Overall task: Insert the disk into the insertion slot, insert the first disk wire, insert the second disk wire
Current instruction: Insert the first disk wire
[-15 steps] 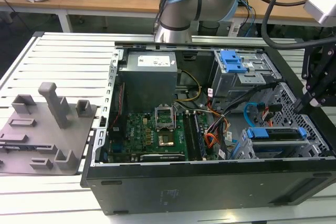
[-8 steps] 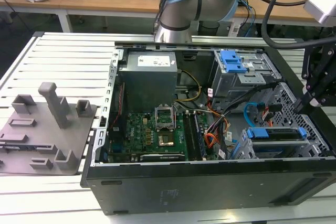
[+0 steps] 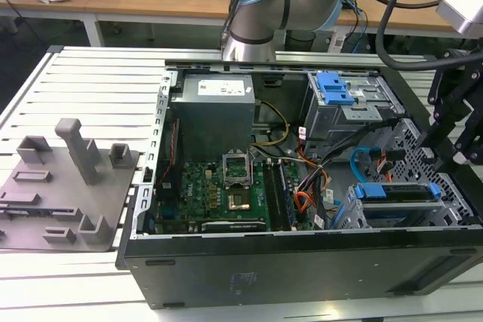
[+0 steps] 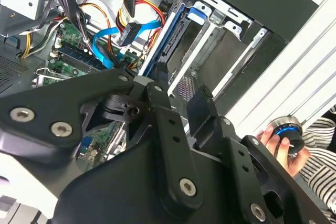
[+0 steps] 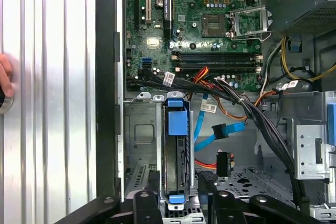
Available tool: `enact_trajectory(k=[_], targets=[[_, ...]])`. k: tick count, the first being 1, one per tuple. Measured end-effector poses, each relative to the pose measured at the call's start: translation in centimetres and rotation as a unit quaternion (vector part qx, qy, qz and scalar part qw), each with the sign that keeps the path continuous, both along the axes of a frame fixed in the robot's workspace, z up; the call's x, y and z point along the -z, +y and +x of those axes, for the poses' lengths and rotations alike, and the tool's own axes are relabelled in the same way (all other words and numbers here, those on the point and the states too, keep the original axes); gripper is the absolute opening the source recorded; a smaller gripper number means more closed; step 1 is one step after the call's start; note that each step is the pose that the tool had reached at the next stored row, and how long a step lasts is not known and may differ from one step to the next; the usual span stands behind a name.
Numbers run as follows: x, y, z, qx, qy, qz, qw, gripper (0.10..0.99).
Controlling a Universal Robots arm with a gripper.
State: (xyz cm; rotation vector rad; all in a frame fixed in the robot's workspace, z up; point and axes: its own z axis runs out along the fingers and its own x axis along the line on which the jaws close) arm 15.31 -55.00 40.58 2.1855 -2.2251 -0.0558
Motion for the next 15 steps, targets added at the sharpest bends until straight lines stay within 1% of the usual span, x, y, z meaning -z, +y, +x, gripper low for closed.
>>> enact_trajectory(k=[1,2,3,5,9,10,12,13,15], targets=[[-0.01,0.04,0.00,0.000,0.0000,-0.0001,1.0000,0.420],[-0.01,0.21,0.00,0.000,0.0000,-0.0001,1.0000,0.420],[-0.01,0.49,0.00,0.000,0.0000,-0.0001,1.0000,0.420],[0.00,1.32,0.00,0.000,0.0000,0.0000,1.0000,0.420],[0.00,2.32,0.00,0.000,0.0000,0.0000,1.0000,0.420],[0.00,2.74,0.00,0.000,0.0000,0.0000,1.0000,0.420],[0.00,3.30,0.00,0.000,0.0000,0.0000,1.0000,0.420],[0.01,3.55,0.00,0.000,0.0000,0.0000,1.0000,0.420],[0.01,3.87,0.00,0.000,0.0000,0.0000,1.0000,0.420]])
